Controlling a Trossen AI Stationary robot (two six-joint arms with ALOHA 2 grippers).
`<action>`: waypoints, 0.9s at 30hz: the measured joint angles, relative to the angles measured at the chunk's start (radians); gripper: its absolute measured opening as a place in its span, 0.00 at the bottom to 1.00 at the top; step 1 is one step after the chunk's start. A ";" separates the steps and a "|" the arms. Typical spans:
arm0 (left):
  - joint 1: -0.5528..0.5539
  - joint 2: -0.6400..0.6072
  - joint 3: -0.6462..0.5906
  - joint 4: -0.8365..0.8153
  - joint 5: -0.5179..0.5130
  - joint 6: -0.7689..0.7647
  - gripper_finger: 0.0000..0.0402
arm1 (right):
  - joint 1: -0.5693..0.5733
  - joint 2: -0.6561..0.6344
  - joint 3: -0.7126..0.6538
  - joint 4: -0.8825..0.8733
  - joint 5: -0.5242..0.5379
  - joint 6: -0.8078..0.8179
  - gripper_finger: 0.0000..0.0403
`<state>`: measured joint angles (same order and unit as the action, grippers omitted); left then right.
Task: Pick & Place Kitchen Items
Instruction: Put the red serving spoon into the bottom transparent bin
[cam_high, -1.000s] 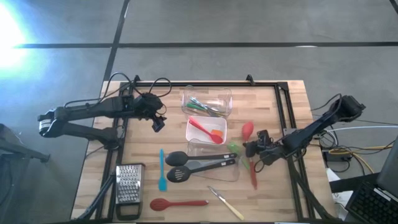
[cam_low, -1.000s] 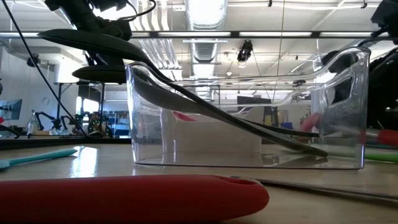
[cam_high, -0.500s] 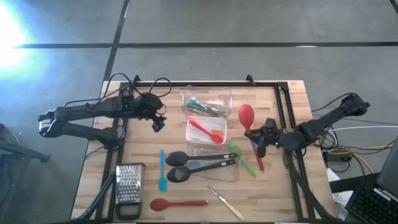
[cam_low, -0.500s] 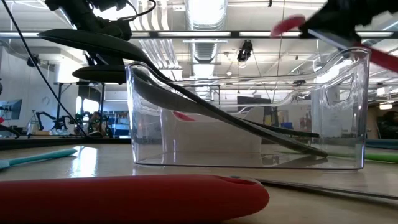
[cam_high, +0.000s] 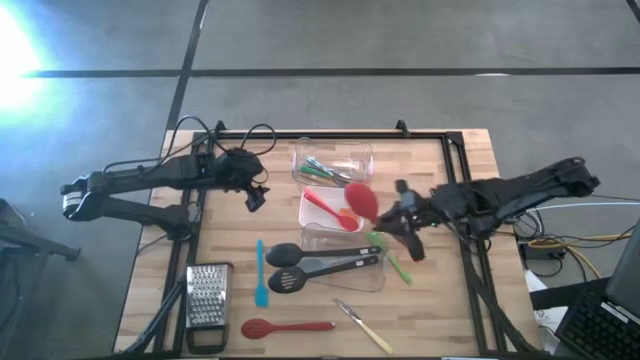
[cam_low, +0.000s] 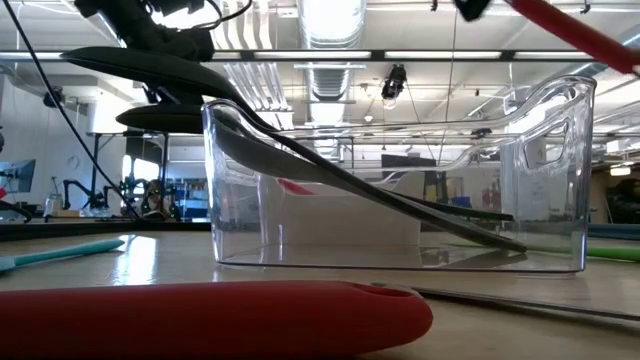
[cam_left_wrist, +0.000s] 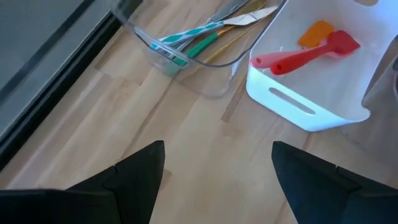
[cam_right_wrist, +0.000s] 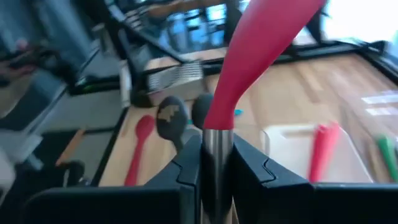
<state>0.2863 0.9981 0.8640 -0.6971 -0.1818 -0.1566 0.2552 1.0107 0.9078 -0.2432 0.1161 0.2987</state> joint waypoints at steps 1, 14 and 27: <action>0.000 0.000 0.004 -0.003 0.000 0.015 0.75 | -0.020 0.031 0.027 0.000 -0.046 -0.028 0.10; 0.002 -0.007 0.151 -0.036 -0.002 0.176 0.75 | -0.173 0.422 0.321 0.039 -0.560 -0.307 0.10; 0.035 -0.040 0.243 -0.101 -0.055 0.209 0.75 | -0.192 0.689 0.471 0.083 -0.732 -0.325 0.10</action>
<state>0.3218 0.9581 1.1072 -0.7979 -0.2367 0.0525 0.0628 1.7002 1.3789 -0.1597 -0.6156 -0.0264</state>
